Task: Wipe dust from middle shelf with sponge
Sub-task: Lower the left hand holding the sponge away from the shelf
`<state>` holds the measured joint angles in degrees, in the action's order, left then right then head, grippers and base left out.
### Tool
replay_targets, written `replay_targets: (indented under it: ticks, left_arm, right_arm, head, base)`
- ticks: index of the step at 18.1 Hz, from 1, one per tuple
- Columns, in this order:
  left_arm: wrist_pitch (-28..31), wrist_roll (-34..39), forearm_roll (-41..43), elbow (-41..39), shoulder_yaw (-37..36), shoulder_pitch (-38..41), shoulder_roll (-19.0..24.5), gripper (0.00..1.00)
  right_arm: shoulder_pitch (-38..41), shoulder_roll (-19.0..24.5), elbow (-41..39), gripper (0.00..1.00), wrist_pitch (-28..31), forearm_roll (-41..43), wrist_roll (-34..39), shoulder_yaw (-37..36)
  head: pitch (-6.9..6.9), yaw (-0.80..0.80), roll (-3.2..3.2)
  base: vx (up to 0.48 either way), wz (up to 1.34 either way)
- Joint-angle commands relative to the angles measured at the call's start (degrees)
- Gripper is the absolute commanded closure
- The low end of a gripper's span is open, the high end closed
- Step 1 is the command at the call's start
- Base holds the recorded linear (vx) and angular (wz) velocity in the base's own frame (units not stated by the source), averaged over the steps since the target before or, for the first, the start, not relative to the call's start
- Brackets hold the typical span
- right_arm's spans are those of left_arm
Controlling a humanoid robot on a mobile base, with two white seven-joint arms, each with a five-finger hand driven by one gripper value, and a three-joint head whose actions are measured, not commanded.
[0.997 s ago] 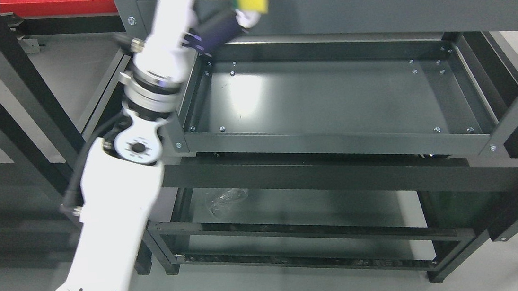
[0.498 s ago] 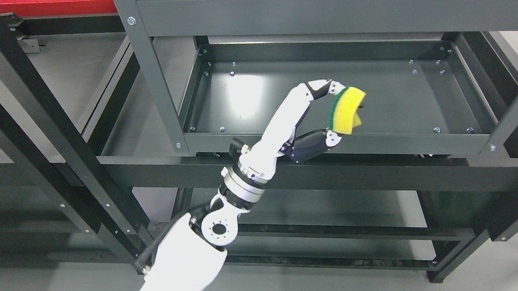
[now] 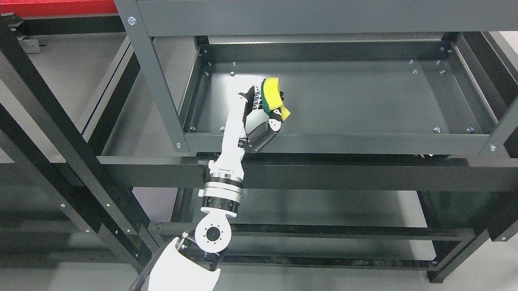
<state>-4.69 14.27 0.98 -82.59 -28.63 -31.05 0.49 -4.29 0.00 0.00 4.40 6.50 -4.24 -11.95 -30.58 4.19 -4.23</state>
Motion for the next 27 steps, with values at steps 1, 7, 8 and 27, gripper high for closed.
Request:
replay_targets:
  ticks: [1, 7, 8, 27]
  left_arm:
    - [5.2, -13.52, 0.08, -12.85, 17.18, 4.24, 0.51, 1.0]
    - [6.71, -15.06, -0.19, -14.44, 28.35, 7.49, 0.51, 1.0]
    - [6.45, -15.14, -0.45, -14.36, 28.71, 8.28, 0.51, 1.0]
    - [0.3, -14.97, -6.6, -14.44, 25.99, 18.31, 0.51, 0.99]
  right_arm:
    - [-0.01, -1.0, -1.0, 0.0, -0.01, 0.0, 0.02, 0.0]
    - [-0.01, -1.0, -1.0, 0.0, -0.01, 0.0, 0.02, 0.0]
    - [-0.01, -1.0, -1.0, 0.0, -0.01, 0.0, 0.02, 0.0]
    - [-0.01, -1.0, -1.0, 0.0, -0.01, 0.0, 0.02, 0.0]
  head:
    - [0.0, 0.0, 0.0]
    - [0.0, 0.0, 0.0]
    - [0.0, 0.0, 0.0]
    - [0.0, 0.0, 0.0]
  base:
    - [0.0, 0.0]
    - [0.0, 0.0]
    - [0.0, 0.0]
    - [0.0, 0.0]
